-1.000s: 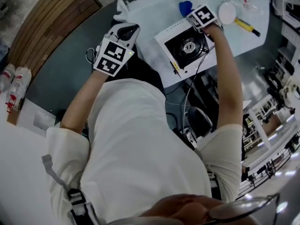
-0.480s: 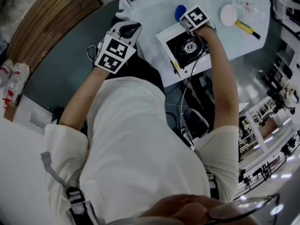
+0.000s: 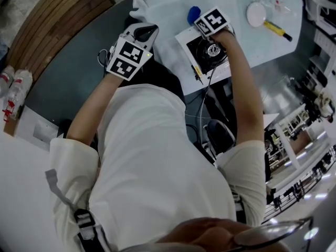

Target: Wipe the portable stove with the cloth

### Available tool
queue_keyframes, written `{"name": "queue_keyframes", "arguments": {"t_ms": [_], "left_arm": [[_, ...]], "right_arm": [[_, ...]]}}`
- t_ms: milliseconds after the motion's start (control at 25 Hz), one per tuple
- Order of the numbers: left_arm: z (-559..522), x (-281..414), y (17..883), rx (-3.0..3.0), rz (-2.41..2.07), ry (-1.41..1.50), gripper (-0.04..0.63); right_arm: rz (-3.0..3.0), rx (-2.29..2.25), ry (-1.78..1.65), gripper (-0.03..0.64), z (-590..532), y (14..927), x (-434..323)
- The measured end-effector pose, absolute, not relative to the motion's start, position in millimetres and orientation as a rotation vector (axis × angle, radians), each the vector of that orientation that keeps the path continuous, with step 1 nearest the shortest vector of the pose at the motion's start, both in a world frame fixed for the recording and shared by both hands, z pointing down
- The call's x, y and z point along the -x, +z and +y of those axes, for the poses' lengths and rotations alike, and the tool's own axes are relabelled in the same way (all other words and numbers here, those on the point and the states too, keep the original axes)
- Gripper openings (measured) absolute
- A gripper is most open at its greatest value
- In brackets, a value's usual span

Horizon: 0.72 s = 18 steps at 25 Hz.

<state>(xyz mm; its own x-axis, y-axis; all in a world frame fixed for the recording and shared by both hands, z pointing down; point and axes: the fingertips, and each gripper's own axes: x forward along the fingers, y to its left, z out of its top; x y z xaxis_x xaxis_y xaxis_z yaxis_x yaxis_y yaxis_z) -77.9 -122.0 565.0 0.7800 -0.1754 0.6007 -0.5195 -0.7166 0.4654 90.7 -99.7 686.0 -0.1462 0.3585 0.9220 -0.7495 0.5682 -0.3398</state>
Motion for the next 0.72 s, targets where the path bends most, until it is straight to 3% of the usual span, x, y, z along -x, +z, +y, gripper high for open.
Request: {"name": "queue_keyframes", "arguments": {"t_ms": [720], "left_arm": [[-100, 100, 584, -2.279, -0.524, 0.746, 0.032]], "right_arm": [[-1.449, -0.314, 0.948, 0.081, -74, 682, -35]]}}
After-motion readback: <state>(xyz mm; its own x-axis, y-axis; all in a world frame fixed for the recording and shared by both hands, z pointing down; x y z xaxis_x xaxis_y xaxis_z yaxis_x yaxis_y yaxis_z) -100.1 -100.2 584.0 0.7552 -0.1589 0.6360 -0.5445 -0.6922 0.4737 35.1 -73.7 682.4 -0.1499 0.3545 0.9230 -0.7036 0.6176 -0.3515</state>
